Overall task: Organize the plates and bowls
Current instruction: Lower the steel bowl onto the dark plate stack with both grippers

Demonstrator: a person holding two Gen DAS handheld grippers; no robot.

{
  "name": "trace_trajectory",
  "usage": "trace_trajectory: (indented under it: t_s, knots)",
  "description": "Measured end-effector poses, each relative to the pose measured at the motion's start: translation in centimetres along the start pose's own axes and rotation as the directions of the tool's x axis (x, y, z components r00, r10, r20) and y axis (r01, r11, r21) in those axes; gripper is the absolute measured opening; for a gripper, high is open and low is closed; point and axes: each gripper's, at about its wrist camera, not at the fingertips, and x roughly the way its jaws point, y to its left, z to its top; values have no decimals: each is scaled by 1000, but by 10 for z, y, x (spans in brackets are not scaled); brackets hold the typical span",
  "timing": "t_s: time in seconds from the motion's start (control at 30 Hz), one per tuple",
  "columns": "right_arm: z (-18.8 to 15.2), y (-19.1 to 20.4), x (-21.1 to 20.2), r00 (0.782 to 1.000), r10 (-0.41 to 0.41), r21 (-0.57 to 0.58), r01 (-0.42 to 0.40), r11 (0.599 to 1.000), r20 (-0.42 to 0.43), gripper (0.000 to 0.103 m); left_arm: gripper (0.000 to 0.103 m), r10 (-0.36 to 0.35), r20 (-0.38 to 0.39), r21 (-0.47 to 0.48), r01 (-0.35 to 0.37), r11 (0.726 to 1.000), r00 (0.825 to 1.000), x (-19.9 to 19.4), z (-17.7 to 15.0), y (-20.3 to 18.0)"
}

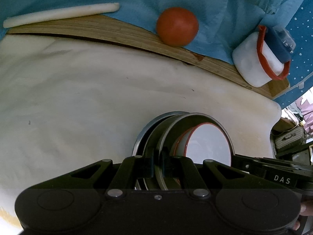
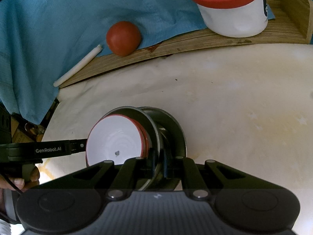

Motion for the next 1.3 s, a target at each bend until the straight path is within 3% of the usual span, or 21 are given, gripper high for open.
trace_trajectory:
  t_s: [1.3]
  knots:
    - [3, 4, 4, 1000, 2, -2, -2, 1000, 2, 10, 6, 9, -14, -45, -10, 999, 1000, 3, 4, 4]
